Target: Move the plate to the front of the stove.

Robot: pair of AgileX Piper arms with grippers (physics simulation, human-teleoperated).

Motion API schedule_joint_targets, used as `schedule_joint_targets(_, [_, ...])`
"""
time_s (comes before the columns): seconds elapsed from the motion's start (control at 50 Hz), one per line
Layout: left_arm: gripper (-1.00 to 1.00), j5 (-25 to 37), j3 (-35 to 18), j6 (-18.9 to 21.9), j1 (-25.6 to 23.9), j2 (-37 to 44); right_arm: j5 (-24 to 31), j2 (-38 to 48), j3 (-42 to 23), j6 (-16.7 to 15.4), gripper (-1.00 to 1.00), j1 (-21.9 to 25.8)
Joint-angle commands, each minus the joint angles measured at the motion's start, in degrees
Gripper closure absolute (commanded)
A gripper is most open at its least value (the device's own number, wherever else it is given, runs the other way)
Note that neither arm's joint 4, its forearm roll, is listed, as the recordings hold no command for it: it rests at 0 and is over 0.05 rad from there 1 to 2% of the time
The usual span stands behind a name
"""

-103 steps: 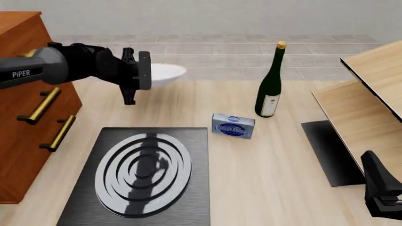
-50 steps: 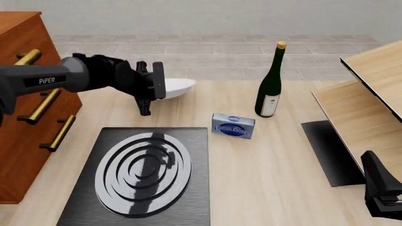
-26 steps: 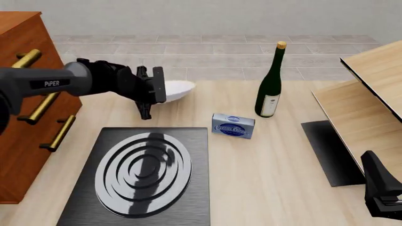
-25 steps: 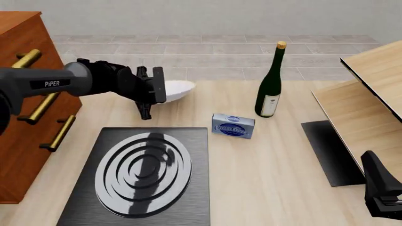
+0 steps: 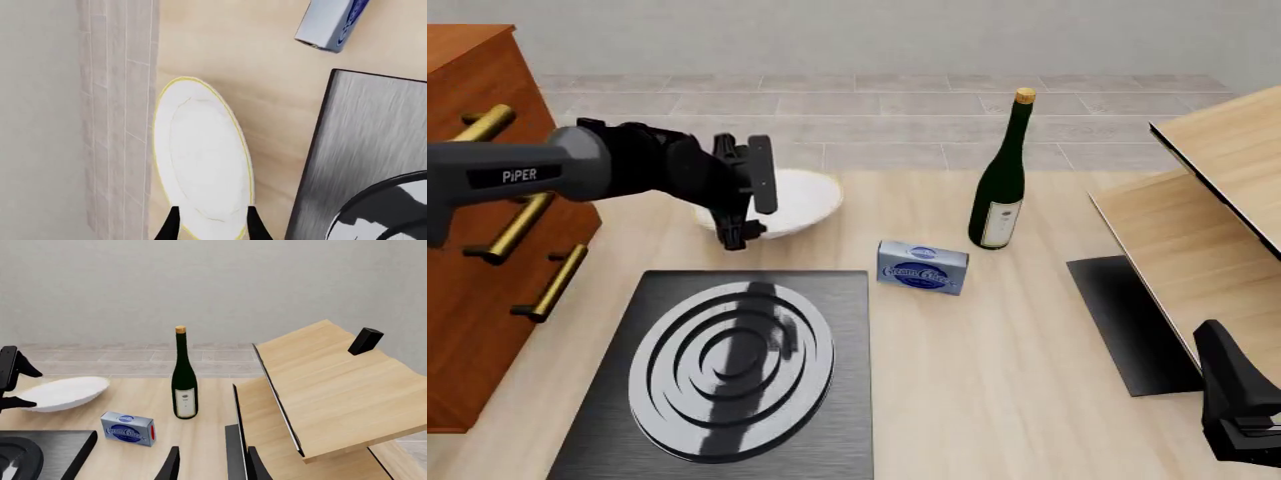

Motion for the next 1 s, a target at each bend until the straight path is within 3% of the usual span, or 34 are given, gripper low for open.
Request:
schedule_joint_targets(0.02, [-1.0, 1.7, 3.8, -0.3, -1.8, -6.2, 0.0, 0.0, 0.0, 0.0, -1.0, 0.0])
schedule_joint_targets(0.18, [-1.0, 8.2, 5.6, -6.8, -7.0, -12.0, 0.0, 0.0, 0.0, 0.0, -1.0, 0.0])
schedule_joint_targets(0.42, [-1.0, 9.4, 10.4, -7.6, -9.2, -21.1, 0.0, 0.0, 0.0, 0.0, -1.0, 0.0])
schedule_joint_targets(0.62, [-1.0, 7.6, 15.4, -9.6, -11.8, -27.3, 0.0, 0.0, 0.0, 0.0, -1.0, 0.0])
schedule_joint_targets(0.72, [-1.0, 5.6, 17.9, -13.4, -14.4, -33.3, 0.0, 0.0, 0.0, 0.0, -1.0, 0.0])
schedule_joint_targets(1.0, [-1.0, 1.6, 24.2, -16.6, -14.9, -45.0, 0.0, 0.0, 0.0, 0.0, -1.0, 0.0])
